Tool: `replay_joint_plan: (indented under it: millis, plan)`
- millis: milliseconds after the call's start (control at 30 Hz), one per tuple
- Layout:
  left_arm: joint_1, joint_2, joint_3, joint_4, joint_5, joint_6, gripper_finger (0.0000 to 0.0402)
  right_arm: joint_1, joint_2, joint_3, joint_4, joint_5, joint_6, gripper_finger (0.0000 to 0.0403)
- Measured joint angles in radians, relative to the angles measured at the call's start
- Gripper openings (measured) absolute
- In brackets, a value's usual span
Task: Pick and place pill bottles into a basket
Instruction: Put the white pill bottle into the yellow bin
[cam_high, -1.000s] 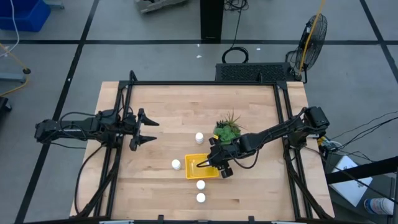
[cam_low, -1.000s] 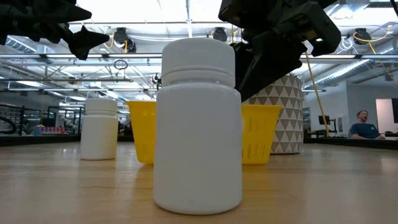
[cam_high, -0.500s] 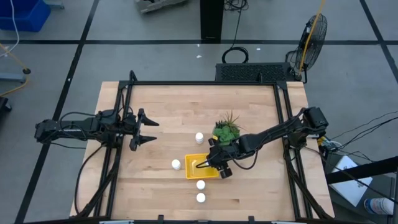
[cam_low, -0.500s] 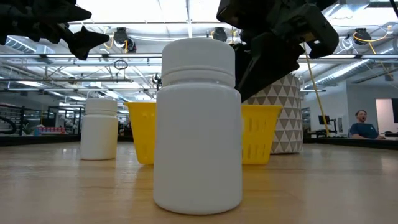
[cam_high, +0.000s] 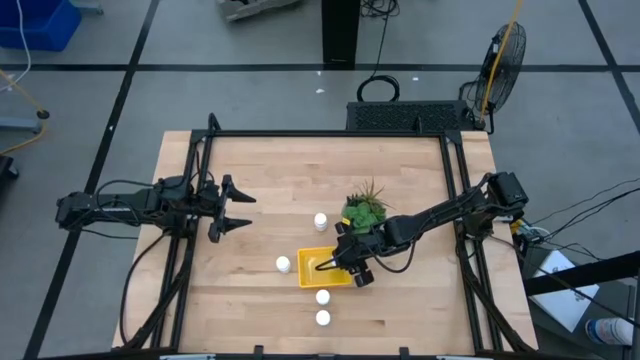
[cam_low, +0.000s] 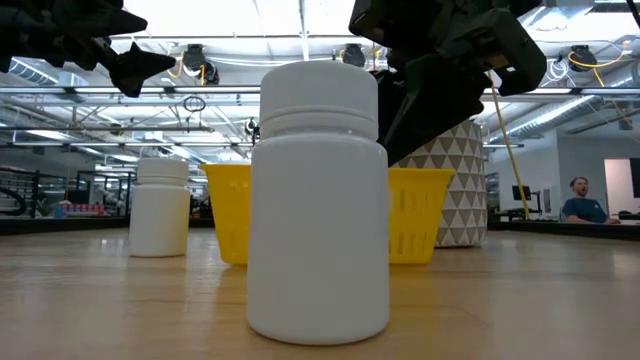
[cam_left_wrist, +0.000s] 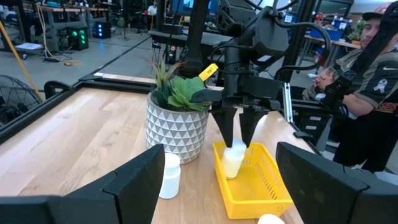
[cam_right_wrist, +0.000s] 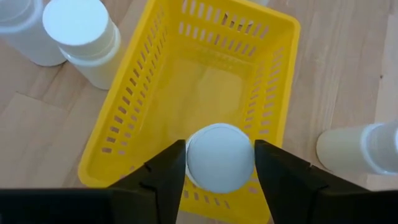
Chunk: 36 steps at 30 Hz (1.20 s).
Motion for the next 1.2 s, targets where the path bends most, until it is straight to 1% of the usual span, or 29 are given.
replay_joint_plan:
  millis: [300, 533, 733, 833, 967, 1067, 1200]
  plan:
    - [0.0, 0.0, 0.0, 0.001, 0.0, 0.001, 0.031, 0.0, -0.002, 0.0, -0.001, 0.001, -0.004, 0.0202]
    - [0.0, 0.0, 0.0, 0.0, 0.0, 0.003, 0.031, 0.01, -0.052, -0.003, -0.014, 0.008, -0.017, 0.0202]
    - [0.0, 0.0, 0.0, -0.003, 0.0, 0.003, 0.031, 0.042, -0.12, -0.003, -0.031, 0.078, -0.018, 0.0203]
    - [0.0, 0.0, 0.0, -0.003, 0.0, 0.003, 0.031, 0.06, -0.165, -0.003, -0.05, 0.103, 0.02, 0.0203]
    - [0.0, 0.0, 0.0, -0.023, 0.005, 0.003, 0.031, 0.117, -0.201, -0.002, -0.094, 0.113, 0.103, 0.02]
    - [0.0, 0.0, 0.0, -0.034, 0.022, 0.002, 0.031, 0.187, -0.197, -0.002, -0.11, 0.18, 0.163, 0.0198]
    - [0.0, 0.0, 0.0, -0.042, 0.023, 0.0, 0.031, 0.268, -0.181, -0.002, -0.077, 0.254, 0.242, 0.0197]
